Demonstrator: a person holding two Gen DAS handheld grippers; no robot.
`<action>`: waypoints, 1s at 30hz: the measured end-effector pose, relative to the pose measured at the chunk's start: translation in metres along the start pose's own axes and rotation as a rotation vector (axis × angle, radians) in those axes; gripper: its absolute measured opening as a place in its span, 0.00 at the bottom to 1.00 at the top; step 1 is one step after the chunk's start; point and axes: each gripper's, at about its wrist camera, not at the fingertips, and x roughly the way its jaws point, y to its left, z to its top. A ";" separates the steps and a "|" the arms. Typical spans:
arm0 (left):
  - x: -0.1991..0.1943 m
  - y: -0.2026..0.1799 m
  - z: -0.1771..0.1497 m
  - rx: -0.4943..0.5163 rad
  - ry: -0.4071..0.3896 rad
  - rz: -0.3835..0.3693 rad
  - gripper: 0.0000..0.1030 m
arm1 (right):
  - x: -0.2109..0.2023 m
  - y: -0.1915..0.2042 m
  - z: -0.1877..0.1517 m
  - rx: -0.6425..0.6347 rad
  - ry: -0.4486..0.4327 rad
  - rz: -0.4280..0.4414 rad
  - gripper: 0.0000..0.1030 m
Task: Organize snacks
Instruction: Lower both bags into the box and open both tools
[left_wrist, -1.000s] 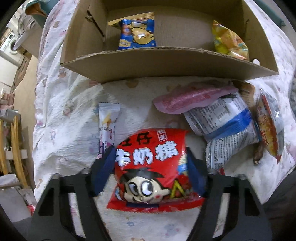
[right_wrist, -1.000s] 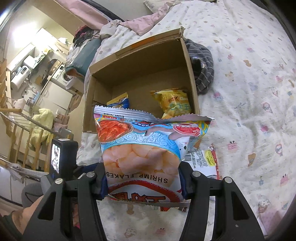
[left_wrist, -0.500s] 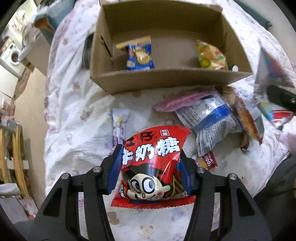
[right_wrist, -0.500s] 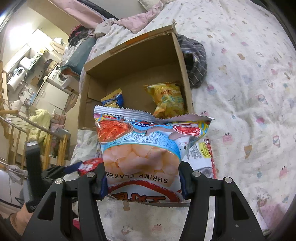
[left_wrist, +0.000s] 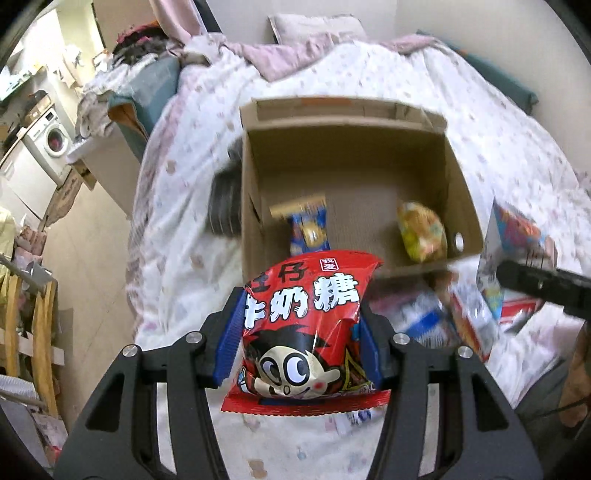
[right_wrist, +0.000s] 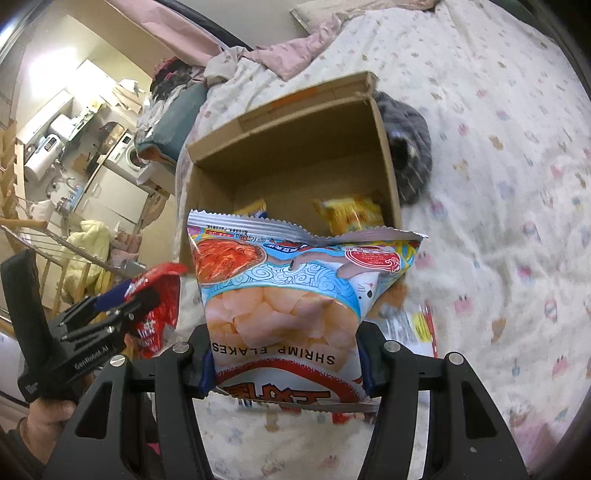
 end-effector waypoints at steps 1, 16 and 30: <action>0.000 0.003 0.008 -0.012 -0.009 -0.002 0.50 | 0.002 0.003 0.007 -0.007 -0.002 -0.001 0.57; 0.050 0.010 0.060 -0.060 -0.050 -0.012 0.50 | 0.068 0.026 0.071 -0.038 -0.004 0.027 0.57; 0.067 -0.008 0.056 0.041 -0.082 0.066 0.50 | 0.112 0.014 0.070 -0.060 0.067 -0.059 0.58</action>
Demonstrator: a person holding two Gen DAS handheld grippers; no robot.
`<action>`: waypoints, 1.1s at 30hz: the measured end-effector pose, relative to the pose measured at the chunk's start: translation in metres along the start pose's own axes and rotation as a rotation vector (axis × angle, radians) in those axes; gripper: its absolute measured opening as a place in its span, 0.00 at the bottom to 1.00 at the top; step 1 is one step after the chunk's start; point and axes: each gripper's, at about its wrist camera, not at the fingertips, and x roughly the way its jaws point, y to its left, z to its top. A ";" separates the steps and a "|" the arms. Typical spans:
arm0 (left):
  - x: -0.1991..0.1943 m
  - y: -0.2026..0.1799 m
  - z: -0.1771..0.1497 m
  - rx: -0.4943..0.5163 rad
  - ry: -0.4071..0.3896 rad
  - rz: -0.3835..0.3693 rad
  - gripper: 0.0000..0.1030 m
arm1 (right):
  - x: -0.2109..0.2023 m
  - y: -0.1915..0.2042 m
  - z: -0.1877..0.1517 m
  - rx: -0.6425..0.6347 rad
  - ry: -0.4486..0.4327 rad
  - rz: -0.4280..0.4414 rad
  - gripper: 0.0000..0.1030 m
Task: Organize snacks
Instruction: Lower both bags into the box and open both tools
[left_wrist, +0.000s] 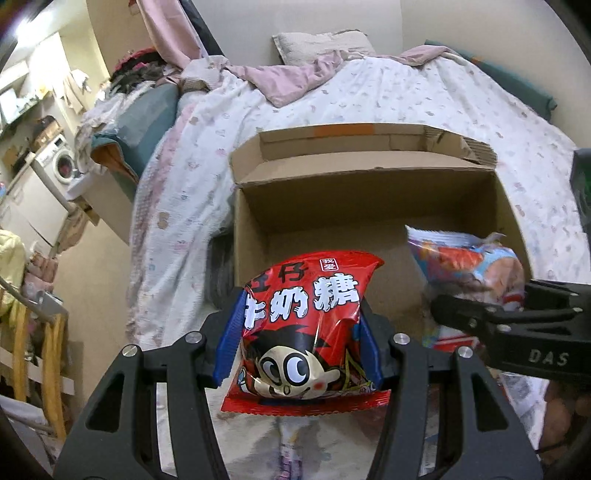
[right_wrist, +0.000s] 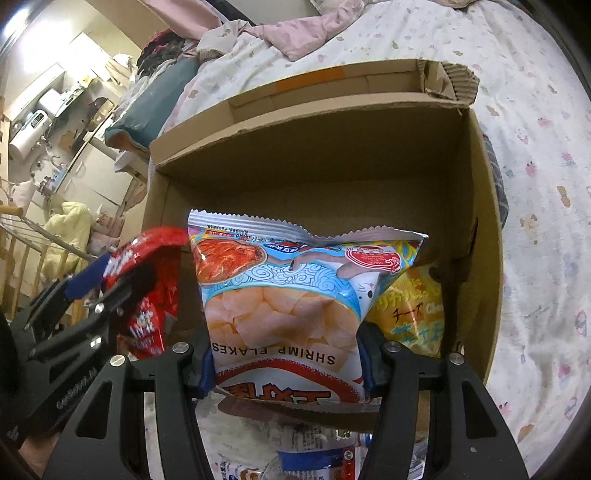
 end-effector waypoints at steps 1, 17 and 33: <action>0.000 0.001 0.001 -0.004 -0.004 -0.009 0.50 | 0.000 -0.001 0.000 0.004 -0.001 0.001 0.59; -0.007 0.002 0.002 -0.008 -0.044 -0.020 0.53 | -0.007 -0.011 -0.005 0.047 -0.014 0.058 0.59; 0.004 0.008 0.000 -0.025 0.035 -0.045 0.61 | -0.009 -0.016 -0.005 0.052 -0.019 0.085 0.73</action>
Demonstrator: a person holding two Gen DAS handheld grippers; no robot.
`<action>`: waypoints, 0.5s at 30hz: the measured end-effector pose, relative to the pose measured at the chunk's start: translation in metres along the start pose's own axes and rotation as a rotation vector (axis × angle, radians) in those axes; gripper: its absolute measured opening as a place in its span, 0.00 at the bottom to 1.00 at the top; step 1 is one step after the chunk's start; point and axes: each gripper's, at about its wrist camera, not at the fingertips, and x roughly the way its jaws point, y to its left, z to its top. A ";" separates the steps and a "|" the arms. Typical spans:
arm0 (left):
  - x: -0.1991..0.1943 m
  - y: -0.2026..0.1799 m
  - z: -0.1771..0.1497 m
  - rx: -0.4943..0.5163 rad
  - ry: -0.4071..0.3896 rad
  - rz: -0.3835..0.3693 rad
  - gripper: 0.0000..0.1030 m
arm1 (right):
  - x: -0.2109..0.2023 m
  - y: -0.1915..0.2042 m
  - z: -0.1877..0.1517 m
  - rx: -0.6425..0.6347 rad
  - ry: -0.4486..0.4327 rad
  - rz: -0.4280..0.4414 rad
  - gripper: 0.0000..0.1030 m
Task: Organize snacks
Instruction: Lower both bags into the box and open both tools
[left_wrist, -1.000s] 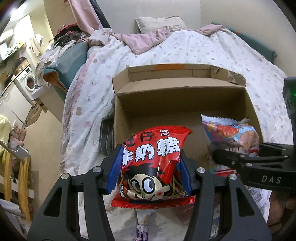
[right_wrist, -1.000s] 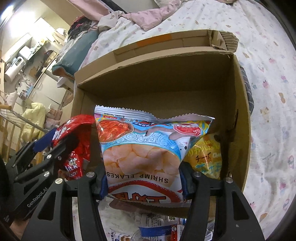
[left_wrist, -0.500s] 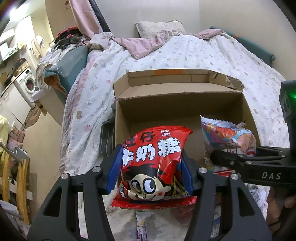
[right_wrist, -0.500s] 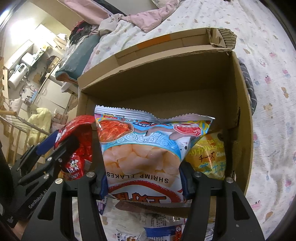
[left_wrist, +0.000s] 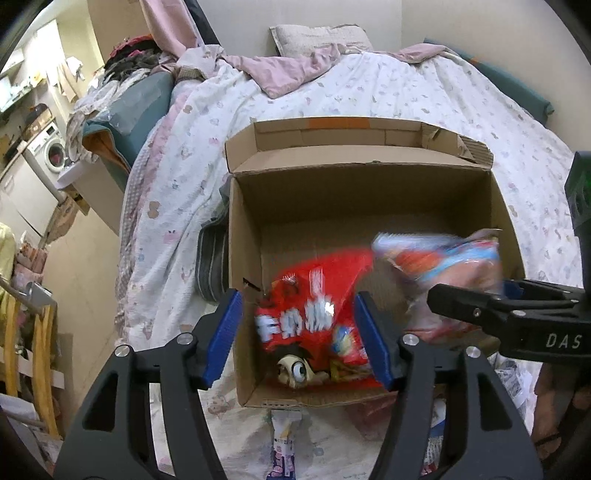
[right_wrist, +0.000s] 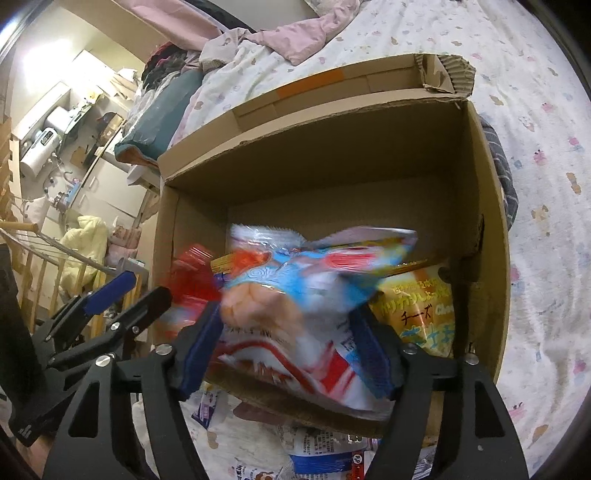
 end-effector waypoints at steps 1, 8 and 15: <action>0.000 0.002 0.000 -0.011 0.001 -0.012 0.70 | -0.001 0.000 0.000 0.004 -0.004 0.001 0.73; -0.006 0.010 0.002 -0.060 -0.025 -0.024 0.84 | -0.008 0.002 0.001 -0.003 -0.039 -0.017 0.84; -0.005 0.010 0.000 -0.058 -0.015 -0.020 0.84 | -0.010 -0.001 0.005 -0.002 -0.042 -0.019 0.84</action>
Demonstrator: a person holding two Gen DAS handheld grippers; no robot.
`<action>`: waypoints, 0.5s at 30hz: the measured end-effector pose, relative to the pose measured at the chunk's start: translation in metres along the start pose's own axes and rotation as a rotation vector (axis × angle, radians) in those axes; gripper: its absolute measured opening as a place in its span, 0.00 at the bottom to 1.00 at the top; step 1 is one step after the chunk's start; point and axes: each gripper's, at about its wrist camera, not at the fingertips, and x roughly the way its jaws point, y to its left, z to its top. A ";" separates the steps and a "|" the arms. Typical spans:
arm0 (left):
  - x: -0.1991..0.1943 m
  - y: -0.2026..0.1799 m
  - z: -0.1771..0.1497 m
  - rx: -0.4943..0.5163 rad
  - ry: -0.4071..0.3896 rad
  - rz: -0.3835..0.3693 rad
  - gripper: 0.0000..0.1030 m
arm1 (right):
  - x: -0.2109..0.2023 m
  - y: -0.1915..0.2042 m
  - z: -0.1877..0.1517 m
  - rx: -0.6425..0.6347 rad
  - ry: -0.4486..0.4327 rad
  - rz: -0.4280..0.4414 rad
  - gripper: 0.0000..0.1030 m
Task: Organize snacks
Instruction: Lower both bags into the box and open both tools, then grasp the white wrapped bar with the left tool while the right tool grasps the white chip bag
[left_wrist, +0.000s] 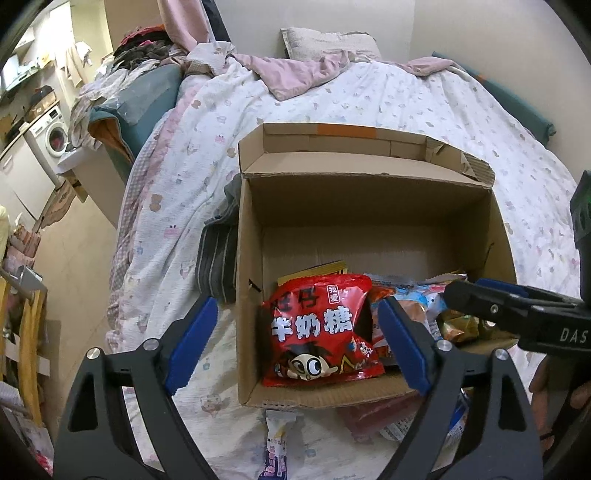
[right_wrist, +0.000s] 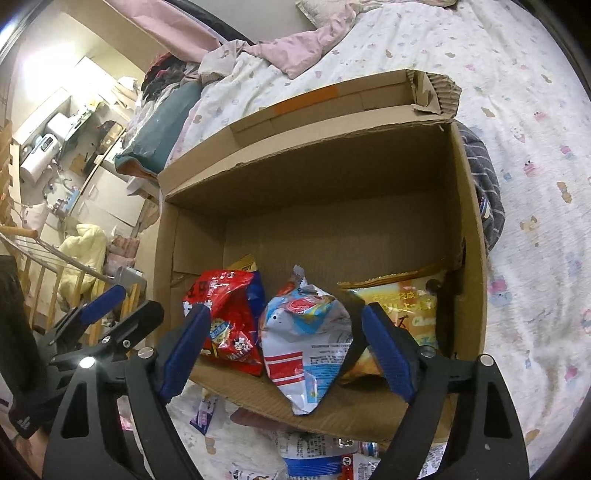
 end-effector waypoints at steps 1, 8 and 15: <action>-0.001 0.000 -0.001 0.001 -0.002 0.001 0.84 | 0.000 -0.001 0.001 0.000 0.000 -0.003 0.84; -0.007 0.004 -0.005 -0.013 0.003 -0.002 0.84 | -0.018 -0.001 -0.002 0.009 -0.038 -0.005 0.84; -0.025 0.021 -0.010 -0.104 -0.011 -0.031 0.84 | -0.033 0.009 -0.017 -0.012 -0.041 -0.012 0.84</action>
